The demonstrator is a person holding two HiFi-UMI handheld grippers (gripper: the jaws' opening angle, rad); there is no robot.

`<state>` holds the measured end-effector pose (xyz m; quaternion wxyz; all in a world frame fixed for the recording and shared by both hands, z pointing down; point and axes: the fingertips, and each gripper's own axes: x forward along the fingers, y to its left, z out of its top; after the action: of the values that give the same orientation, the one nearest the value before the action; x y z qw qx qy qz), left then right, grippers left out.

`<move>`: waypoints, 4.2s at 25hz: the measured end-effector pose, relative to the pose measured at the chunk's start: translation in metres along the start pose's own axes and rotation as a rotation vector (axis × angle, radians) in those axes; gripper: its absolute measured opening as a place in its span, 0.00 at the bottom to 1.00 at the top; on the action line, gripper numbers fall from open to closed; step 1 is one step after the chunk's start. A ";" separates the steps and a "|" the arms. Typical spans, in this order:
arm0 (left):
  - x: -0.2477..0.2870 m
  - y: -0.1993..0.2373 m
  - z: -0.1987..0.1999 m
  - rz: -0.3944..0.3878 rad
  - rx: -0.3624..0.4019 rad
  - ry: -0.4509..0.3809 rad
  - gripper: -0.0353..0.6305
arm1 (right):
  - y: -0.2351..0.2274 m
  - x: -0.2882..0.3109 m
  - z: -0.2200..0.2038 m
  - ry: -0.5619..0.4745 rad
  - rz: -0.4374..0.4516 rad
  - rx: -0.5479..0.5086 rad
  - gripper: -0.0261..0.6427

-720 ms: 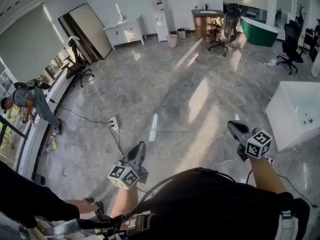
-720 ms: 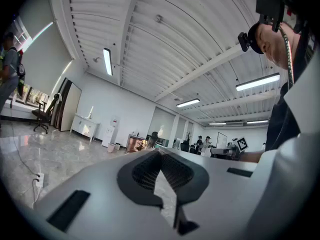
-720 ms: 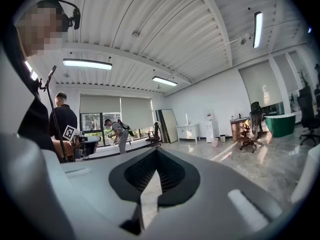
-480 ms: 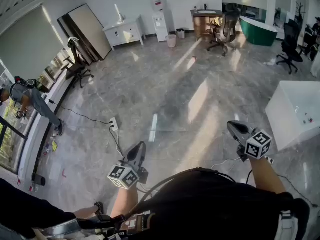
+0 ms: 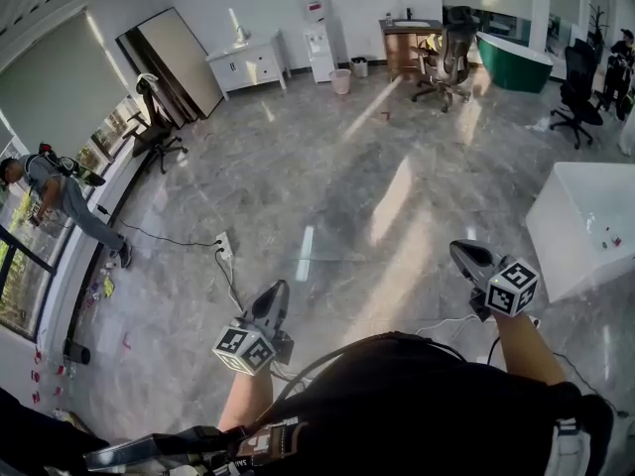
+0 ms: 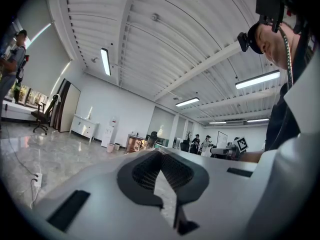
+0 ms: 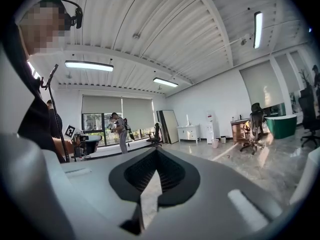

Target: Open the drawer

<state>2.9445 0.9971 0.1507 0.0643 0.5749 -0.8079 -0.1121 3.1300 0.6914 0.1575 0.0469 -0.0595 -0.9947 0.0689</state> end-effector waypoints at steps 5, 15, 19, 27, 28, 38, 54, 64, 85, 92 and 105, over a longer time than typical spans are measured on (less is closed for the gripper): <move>0.015 -0.022 -0.002 0.002 0.006 -0.013 0.04 | -0.019 -0.017 0.004 -0.014 0.009 0.004 0.04; 0.051 -0.098 -0.018 -0.006 0.002 -0.010 0.04 | -0.082 -0.087 0.003 -0.015 -0.041 0.044 0.04; 0.062 -0.122 -0.015 -0.007 0.022 0.008 0.04 | -0.102 -0.109 0.006 -0.020 -0.066 0.040 0.04; 0.080 -0.128 -0.022 -0.003 0.036 0.021 0.04 | -0.122 -0.099 0.031 -0.079 -0.064 -0.035 0.04; 0.084 -0.126 -0.025 -0.008 0.034 0.019 0.04 | -0.123 -0.094 0.035 -0.084 -0.059 -0.045 0.04; 0.131 -0.075 -0.037 -0.067 0.014 0.026 0.04 | -0.130 -0.032 0.044 -0.069 -0.048 -0.088 0.04; 0.241 0.237 0.034 -0.093 0.008 0.047 0.04 | -0.168 0.289 0.073 -0.008 -0.086 -0.034 0.04; 0.279 0.351 0.069 -0.009 -0.017 0.021 0.04 | -0.210 0.426 0.080 0.044 -0.037 0.003 0.04; 0.467 0.481 0.118 0.391 -0.020 -0.145 0.04 | -0.415 0.738 0.142 0.061 0.396 -0.063 0.04; 0.512 0.524 0.114 0.410 -0.025 -0.088 0.04 | -0.436 0.794 0.104 0.135 0.456 -0.035 0.04; 0.603 0.716 0.155 0.209 -0.035 -0.079 0.04 | -0.469 0.946 0.141 0.108 0.242 -0.026 0.04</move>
<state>2.0548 0.6698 0.1689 0.0536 0.4814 -0.8634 -0.1414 2.1280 0.3294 0.1663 0.0912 -0.1833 -0.9771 0.0579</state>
